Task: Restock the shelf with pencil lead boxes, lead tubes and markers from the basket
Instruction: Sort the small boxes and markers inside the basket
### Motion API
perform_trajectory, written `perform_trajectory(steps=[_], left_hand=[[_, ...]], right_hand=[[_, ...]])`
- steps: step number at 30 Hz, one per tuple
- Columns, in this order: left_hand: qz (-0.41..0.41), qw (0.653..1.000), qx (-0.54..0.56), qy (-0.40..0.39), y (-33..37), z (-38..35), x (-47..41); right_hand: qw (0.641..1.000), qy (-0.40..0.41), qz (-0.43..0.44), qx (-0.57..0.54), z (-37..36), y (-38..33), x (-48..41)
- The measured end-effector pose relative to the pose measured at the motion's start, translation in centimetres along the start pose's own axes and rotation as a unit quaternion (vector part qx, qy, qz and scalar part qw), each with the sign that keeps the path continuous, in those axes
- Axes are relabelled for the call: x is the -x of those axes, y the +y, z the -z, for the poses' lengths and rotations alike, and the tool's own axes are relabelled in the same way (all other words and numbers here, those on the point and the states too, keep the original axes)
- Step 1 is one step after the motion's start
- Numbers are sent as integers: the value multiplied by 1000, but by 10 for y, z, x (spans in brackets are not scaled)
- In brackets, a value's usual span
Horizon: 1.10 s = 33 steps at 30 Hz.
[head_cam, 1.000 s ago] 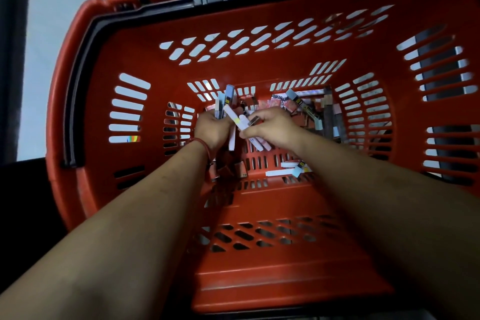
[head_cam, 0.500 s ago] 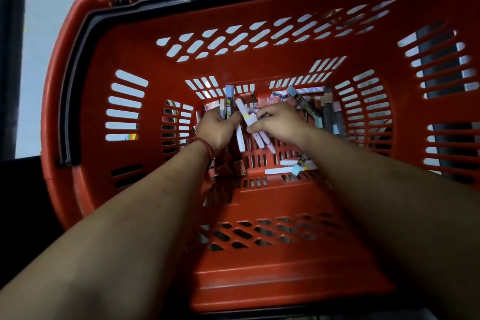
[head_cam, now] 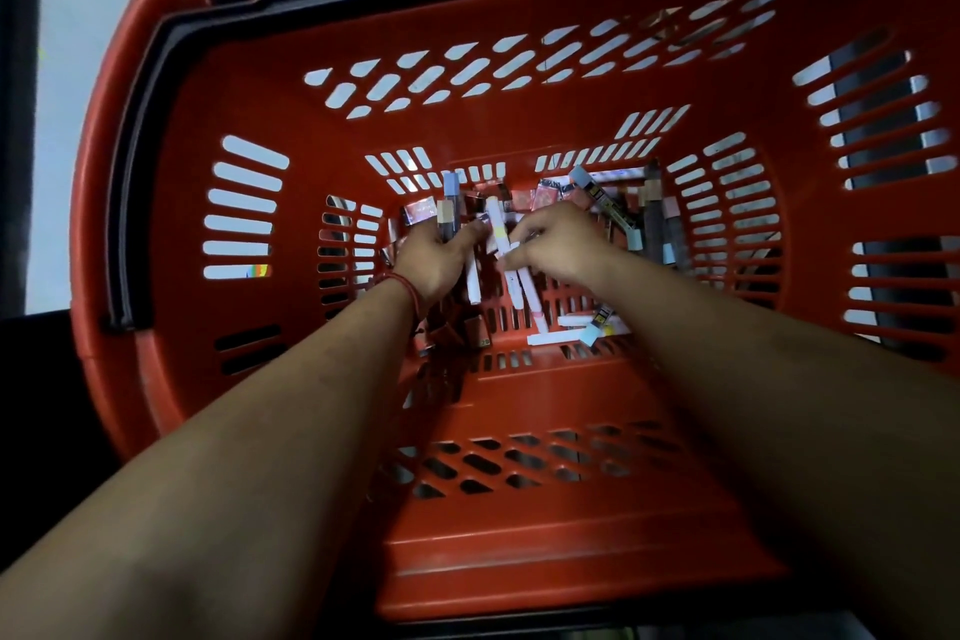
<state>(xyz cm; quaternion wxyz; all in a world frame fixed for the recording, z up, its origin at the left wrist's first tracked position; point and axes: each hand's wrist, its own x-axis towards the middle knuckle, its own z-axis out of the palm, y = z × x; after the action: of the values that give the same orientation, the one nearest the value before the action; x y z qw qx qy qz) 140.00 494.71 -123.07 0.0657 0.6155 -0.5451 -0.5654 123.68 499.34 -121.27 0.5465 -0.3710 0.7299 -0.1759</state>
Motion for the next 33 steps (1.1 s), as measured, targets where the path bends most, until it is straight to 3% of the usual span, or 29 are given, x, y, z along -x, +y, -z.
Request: perform_trajectory(steps=[5, 10, 14, 18, 21, 26, 29, 33], left_hand=[[42, 995, 3, -89, 0, -6, 3], [78, 986, -1, -144, -4, -16, 1], [74, 976, -26, -204, -5, -27, 9], [61, 983, -75, -155, -11, -28, 8], [61, 992, -33, -104, -12, -13, -1], [73, 990, 86, -80, -1, 14, -12], [74, 989, 99, -81, 12, 6, -7], [79, 985, 116, -100, 16, -24, -2]], right_hand=[[999, 32, -18, 18, 1, 5, -3], [988, -11, -131, -84, 3, 8, -3], [966, -84, -168, -179, 6, 14, 1], [950, -109, -173, -235, 9, 15, 9], [966, -116, -167, -161, 12, 18, 4], [945, -284, -149, -63, 11, 9, 10], [958, -227, -154, -79, 12, 8, 8], [953, -101, -129, -254, 31, 10, 2]])
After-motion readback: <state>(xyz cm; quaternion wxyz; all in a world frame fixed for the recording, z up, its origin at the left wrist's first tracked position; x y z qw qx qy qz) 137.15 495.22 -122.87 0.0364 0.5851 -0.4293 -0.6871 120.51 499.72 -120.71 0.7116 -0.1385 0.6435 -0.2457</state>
